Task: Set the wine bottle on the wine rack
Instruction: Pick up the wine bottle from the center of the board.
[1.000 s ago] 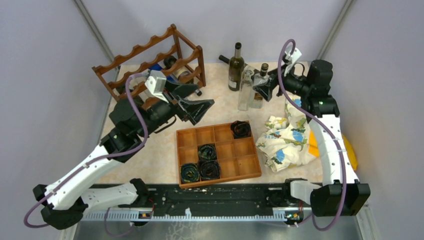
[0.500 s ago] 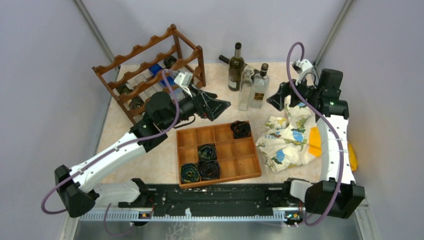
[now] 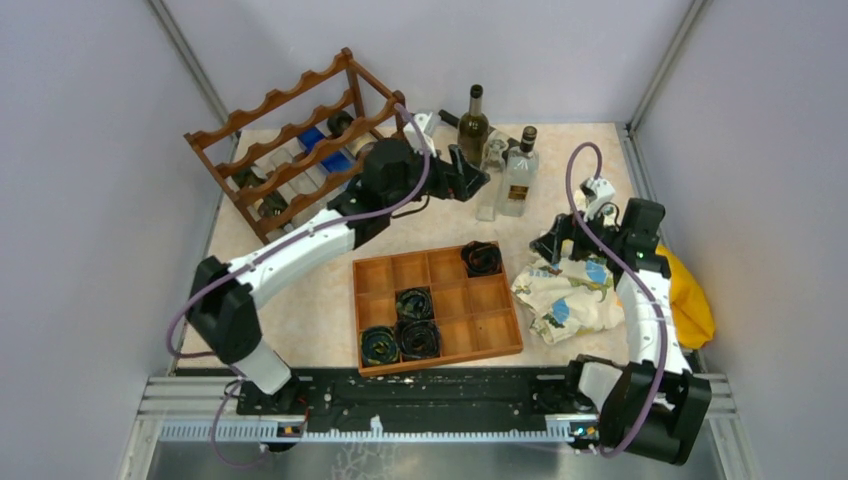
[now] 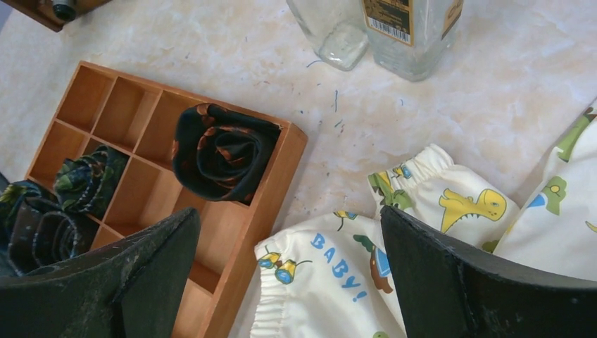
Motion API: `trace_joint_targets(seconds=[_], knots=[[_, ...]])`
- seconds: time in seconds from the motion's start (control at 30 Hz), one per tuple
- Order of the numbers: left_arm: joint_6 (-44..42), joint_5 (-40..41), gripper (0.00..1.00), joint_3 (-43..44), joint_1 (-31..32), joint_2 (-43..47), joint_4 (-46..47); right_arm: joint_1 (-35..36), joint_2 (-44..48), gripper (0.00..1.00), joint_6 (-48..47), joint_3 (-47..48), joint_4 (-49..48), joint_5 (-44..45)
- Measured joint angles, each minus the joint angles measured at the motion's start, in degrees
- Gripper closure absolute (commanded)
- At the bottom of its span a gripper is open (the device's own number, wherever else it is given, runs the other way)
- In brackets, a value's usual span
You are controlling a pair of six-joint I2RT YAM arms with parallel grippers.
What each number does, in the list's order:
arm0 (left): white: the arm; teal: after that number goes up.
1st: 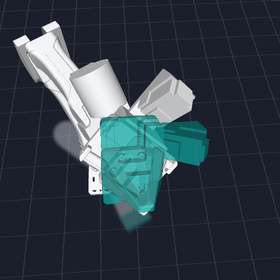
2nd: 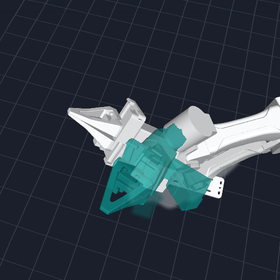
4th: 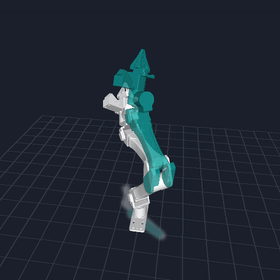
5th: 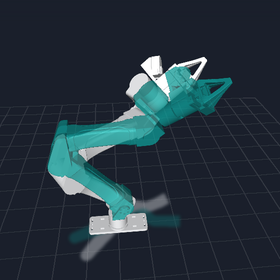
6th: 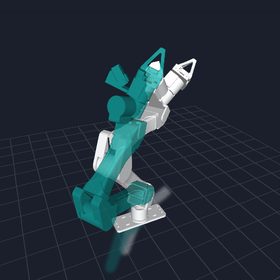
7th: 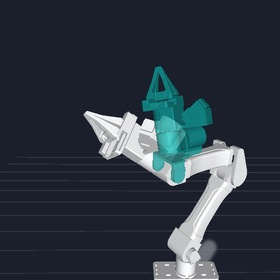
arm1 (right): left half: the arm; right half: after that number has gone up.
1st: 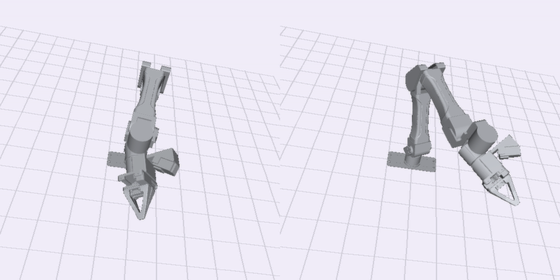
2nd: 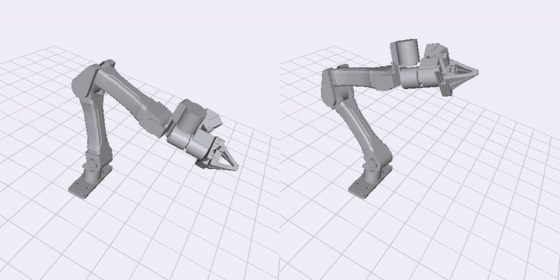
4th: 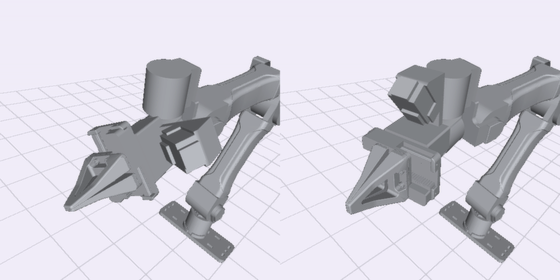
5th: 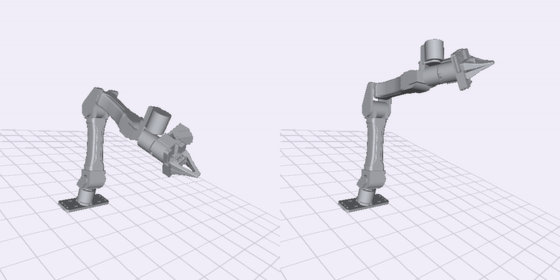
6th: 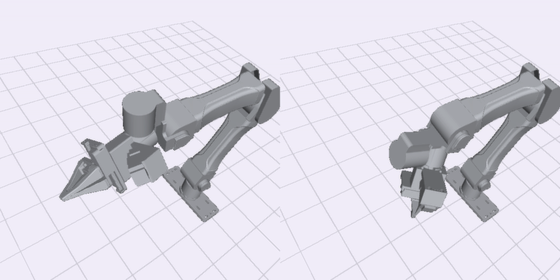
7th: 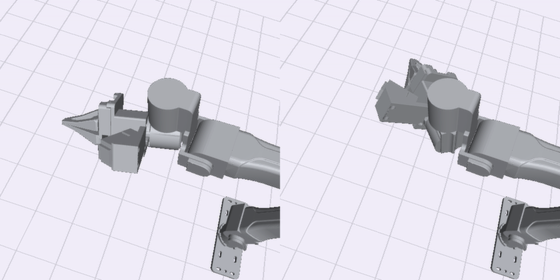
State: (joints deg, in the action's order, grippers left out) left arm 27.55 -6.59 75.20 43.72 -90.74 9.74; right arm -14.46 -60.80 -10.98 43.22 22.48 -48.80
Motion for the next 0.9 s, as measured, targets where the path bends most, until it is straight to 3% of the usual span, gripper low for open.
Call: trace_joint_targets(seconds=[0.27, 0.43, 0.9], knots=[[-6.99, 4.11, 0.06, 15.58, 0.0, -14.95, -5.95, -1.95, 7.89, 0.01, 0.72, -9.88, -8.35, -0.57], [-10.97, 4.2, 0.11, 18.86, 0.0, -20.24, -5.84, -2.21, 12.24, 0.01, 0.81, -13.57, -10.97, -0.61], [-17.75, 6.6, 0.29, 25.64, 0.0, -28.92, -0.55, -2.23, 11.5, 0.02, 1.07, -13.6, -13.53, -0.52]])
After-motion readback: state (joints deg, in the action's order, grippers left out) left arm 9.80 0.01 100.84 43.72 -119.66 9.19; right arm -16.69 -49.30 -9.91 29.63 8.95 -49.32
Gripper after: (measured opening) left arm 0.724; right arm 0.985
